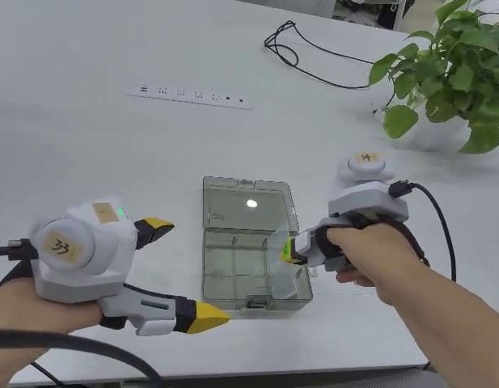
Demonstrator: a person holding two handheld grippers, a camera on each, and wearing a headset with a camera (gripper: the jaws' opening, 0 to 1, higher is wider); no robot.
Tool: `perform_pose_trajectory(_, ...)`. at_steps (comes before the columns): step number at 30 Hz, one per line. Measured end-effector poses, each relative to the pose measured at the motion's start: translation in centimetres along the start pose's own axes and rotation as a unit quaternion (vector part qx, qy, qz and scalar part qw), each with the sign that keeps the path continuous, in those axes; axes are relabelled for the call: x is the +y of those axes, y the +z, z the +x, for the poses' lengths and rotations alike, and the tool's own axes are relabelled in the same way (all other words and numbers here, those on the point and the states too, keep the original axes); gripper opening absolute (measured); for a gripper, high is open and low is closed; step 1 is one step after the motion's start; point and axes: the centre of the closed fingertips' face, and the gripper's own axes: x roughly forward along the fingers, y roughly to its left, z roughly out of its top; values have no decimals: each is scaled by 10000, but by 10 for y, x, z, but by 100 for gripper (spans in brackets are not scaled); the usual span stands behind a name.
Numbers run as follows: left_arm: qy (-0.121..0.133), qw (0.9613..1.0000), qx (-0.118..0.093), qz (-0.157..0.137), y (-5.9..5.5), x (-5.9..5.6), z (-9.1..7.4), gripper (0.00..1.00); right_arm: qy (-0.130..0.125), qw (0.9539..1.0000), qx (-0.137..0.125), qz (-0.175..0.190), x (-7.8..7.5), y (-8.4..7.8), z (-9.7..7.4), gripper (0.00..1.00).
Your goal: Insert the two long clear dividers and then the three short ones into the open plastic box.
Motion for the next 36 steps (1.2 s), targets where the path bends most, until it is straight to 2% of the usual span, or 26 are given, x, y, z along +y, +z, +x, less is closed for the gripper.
perform_pose_trajectory(9, 15, 10000, -34, -22, 3, 1, 0, 95, -28, 10000, -15, -11, 0, 0, 2, 6)
perform_pose_trajectory(18, 22, 10000, -12, -30, 1, 2, 0, 95, -159, 9991, 15, -389, 4, 1, 4, 7)
perform_pose_trajectory(28, 36, 10000, 31, -37, -2, 2, 0, 95, -105, 9979, -16, -643, 8, 1, 8, 8)
perform_pose_trajectory(32, 29, 10000, 40, -36, -2, 2, 0, 95, -81, 9966, -3, -823, 11, -2, 15, 8)
perform_pose_trajectory(36, 37, 10000, 52, -33, -1, 2, -1, 95, -60, 9965, 5, -838, 9, -2, 17, 9)
